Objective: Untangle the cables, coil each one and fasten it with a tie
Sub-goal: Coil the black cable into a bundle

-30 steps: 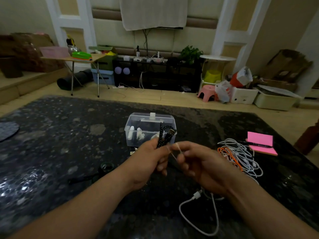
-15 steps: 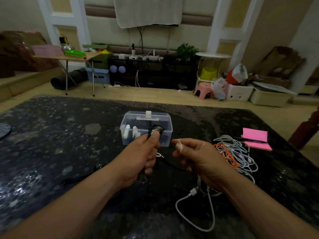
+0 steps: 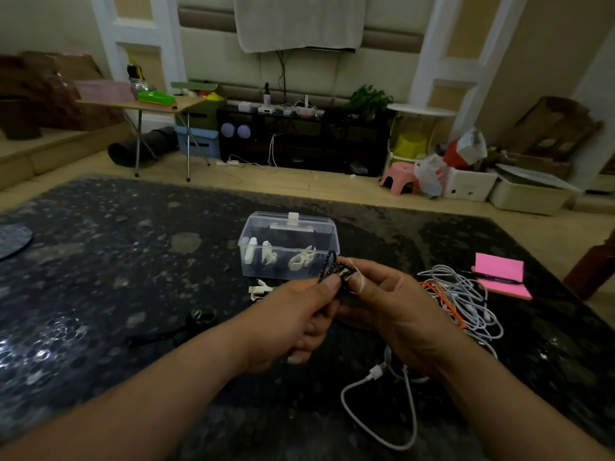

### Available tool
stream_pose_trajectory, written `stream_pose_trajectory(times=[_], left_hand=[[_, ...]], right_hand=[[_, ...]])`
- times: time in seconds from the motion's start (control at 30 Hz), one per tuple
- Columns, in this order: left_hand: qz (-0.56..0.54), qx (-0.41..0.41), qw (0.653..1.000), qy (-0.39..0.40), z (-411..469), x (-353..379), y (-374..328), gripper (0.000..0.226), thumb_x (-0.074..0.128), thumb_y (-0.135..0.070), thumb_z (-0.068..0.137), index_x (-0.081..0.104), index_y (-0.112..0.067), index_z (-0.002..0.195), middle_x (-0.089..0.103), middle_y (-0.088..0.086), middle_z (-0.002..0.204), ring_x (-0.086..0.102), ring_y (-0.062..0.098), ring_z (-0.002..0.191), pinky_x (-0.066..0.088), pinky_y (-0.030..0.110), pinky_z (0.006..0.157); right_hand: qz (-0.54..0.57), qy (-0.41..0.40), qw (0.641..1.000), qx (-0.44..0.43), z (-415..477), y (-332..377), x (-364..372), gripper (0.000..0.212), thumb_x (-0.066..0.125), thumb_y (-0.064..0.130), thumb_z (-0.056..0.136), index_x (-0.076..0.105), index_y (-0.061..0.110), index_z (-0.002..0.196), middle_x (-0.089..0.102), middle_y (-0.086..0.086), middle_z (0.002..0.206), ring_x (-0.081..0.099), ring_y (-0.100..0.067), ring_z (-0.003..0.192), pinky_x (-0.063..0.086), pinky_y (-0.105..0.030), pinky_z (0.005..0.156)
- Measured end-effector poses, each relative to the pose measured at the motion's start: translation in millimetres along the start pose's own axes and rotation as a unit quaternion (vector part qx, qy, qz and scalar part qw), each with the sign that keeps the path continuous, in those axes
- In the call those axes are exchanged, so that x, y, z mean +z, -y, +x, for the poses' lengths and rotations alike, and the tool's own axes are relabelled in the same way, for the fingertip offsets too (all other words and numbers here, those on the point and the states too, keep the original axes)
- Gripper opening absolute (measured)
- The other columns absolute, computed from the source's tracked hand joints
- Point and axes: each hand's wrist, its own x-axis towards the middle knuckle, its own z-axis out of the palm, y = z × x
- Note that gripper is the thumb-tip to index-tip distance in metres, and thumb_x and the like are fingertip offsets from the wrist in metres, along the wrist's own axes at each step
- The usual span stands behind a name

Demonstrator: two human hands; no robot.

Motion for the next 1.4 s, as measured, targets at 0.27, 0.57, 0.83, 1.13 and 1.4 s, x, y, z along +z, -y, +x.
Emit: stream_pose_trajectory(times=[0.27, 0.57, 0.83, 1.13, 1.4], left_hand=[[0.022, -0.069, 0.997, 0.032, -4, 4, -4, 0.056, 0.024, -0.067, 0.104, 0.046, -0.02, 0.084, 0.025, -0.002, 0.062, 0.017, 0.015, 0.052, 0.019, 0.023, 0.046], [0.154, -0.056, 0.986, -0.008, -5, 4, -10, 0.058, 0.024, -0.067, 0.106, 0.044, -0.02, 0.08, 0.027, -0.004, 0.058, 0.019, 0.013, 0.05, 0.016, 0.028, 0.05], [0.154, -0.15, 0.977, 0.005, 3, -1, 4, 0.053, 0.035, -0.067, 0.105, 0.043, -0.026, 0.072, 0.025, -0.005, 0.058, 0.018, 0.012, 0.049, 0.015, 0.025, 0.047], [0.011, -0.077, 0.996, -0.037, 8, 5, 4, 0.013, 0.04, -0.022, 0.107, 0.048, -0.018, 0.098, 0.035, -0.003, 0.064, 0.026, 0.01, 0.053, 0.021, 0.022, 0.047], [0.033, 0.013, 0.993, -0.109, 13, 10, 10, 0.007, 0.042, -0.017, 0.106, 0.047, -0.018, 0.11, 0.045, -0.003, 0.069, 0.038, 0.007, 0.051, 0.032, 0.025, 0.05]], right_hand=[[0.016, 0.026, 0.999, -0.027, 3, -2, 3, 0.048, 0.076, 0.017, 0.09, 0.067, 0.005, 0.135, 0.072, -0.021, 0.131, 0.072, -0.03, 0.11, 0.062, -0.035, 0.082], [-0.042, 0.034, 0.998, -0.027, -2, 3, 6, 0.045, 0.07, 0.014, 0.086, 0.067, 0.01, 0.131, 0.077, -0.012, 0.124, 0.073, -0.031, 0.118, 0.058, -0.046, 0.101], [-0.342, 0.094, 0.934, -0.027, -9, 13, -1, 0.035, 0.081, 0.012, 0.09, 0.074, 0.022, 0.123, 0.079, 0.003, 0.108, 0.075, -0.012, 0.103, 0.058, -0.024, 0.091], [-0.472, 0.015, 0.877, -0.085, -4, 10, -5, 0.017, 0.084, 0.024, 0.089, 0.079, 0.032, 0.104, 0.078, 0.018, 0.092, 0.072, 0.003, 0.086, 0.055, -0.018, 0.077], [-0.401, -0.009, 0.912, -0.084, -3, 5, 5, 0.022, 0.079, 0.019, 0.092, 0.064, 0.028, 0.107, 0.075, 0.004, 0.095, 0.072, -0.015, 0.089, 0.059, -0.038, 0.08]])
